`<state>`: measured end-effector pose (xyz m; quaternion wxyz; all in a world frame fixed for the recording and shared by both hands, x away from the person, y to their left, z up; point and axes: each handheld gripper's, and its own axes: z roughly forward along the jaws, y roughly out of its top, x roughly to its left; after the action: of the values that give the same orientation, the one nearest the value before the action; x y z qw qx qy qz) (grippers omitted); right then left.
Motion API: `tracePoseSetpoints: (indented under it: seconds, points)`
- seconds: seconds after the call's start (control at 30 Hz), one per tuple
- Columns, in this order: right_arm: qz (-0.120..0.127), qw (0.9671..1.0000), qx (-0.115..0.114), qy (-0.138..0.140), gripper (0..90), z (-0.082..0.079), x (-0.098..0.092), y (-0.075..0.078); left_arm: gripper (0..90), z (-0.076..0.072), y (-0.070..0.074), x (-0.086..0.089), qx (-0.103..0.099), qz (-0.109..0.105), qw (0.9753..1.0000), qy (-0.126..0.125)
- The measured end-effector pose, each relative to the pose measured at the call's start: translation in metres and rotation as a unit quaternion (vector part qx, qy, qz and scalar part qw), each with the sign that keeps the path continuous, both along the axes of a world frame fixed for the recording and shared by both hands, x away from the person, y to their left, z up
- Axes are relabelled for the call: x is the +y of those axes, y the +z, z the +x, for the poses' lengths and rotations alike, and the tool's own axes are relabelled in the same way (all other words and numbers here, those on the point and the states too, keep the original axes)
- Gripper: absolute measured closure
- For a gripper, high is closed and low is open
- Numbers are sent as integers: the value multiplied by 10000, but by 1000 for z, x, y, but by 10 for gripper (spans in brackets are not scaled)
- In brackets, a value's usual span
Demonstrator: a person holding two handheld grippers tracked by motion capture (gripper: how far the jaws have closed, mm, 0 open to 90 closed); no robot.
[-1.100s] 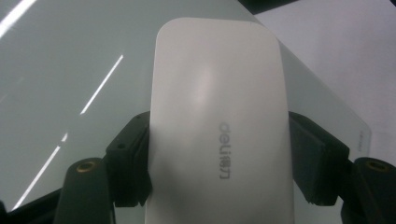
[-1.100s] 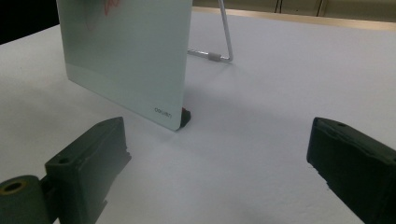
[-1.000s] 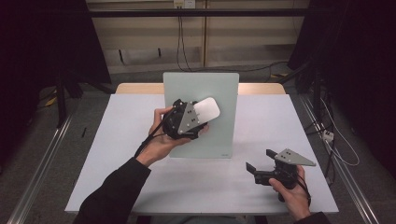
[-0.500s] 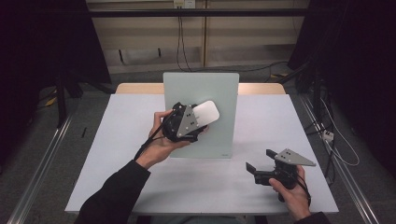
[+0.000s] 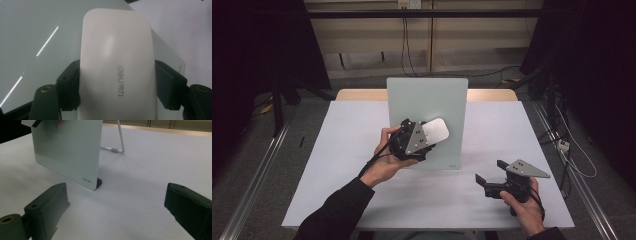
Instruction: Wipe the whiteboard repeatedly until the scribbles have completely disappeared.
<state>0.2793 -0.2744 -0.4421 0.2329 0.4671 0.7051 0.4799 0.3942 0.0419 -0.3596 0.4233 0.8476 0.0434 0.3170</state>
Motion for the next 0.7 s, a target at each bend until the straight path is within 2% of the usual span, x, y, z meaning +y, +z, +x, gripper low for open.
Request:
tracePoseSetpoints:
  seconds: [0.13, 0.33, 0.5, 0.7]
  points:
    - [-1, 10000, 0, 5, 49, 0, 0, 0, 308, 6, 14, 5, -120, -50, 9999, 102]
    - [-2, 10000, -6, 6, 49, 0, 0, 0, 308, 13, 28, 15, -204, -282, 9990, 271]
    - [-4, 10000, -2, 2, 48, 0, 0, 0, 307, 10, 21, 15, -205, -205, 9993, 246]
    - [-3, 10000, -2, 2, 49, 0, 0, 0, 307, 1, 0, 12, -74, -25, 9999, 89]
